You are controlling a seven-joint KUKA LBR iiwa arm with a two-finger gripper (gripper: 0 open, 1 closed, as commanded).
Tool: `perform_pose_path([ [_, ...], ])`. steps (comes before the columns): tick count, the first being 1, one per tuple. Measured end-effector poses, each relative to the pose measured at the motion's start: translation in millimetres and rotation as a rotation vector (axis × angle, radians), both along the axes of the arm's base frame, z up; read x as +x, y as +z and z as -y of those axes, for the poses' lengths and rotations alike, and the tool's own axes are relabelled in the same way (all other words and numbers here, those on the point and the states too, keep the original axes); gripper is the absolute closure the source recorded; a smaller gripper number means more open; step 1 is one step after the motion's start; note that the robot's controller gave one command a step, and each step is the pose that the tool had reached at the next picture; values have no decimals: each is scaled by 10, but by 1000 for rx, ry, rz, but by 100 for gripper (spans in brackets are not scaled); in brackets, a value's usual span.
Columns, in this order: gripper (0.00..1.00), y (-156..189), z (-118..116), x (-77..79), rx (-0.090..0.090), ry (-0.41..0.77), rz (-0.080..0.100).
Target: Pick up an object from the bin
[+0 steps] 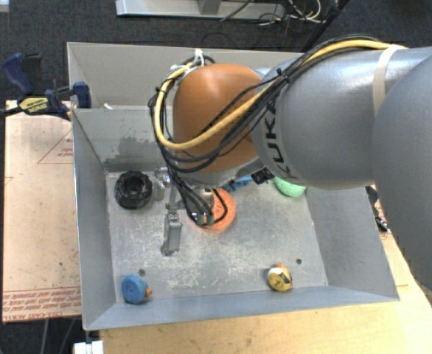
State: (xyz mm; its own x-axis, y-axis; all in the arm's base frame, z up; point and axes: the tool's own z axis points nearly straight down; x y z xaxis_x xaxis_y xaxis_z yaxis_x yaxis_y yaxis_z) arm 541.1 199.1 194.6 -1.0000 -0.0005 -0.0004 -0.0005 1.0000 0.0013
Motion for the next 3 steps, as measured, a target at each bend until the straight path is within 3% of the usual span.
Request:
perform_pose_path([
  [1, 0, -498, -104, 553, 4, 60, 10],
  [2, 0, -676, -370, 796, 2, -8, 2],
  [3, 0, -580, -314, 988, 6, -120, 12],
])
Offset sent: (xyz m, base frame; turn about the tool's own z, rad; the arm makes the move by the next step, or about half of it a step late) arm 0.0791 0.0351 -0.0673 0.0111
